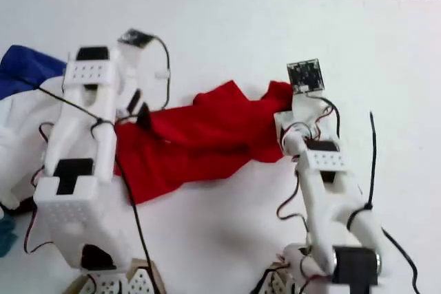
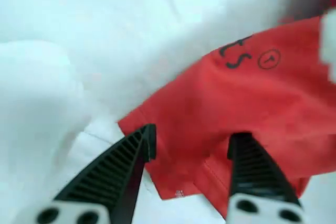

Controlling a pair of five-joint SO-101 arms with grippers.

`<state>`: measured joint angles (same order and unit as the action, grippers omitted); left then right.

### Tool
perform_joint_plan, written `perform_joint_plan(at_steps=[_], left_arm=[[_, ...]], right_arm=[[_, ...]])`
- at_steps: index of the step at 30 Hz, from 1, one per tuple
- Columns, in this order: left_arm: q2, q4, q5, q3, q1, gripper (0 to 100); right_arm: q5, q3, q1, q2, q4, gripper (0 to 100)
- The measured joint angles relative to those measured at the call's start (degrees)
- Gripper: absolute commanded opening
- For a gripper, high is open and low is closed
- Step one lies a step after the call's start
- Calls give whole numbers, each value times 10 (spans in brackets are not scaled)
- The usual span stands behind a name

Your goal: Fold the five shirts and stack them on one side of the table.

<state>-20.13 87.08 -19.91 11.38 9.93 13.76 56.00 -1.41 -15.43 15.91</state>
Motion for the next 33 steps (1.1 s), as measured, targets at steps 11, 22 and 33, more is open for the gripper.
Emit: perform_joint_plan(at_steps=[11,22,33], left_arm=[[-3,142,-113,83,-60,249],[-6,69,-174,-77,-180,248],[-7,-150,-40,-99,-86,248]], right_arm=[[-2,-2,15,47,-31,223],[-2,-2,15,48,-31,223],[-2,-40,64,-178,178,225]])
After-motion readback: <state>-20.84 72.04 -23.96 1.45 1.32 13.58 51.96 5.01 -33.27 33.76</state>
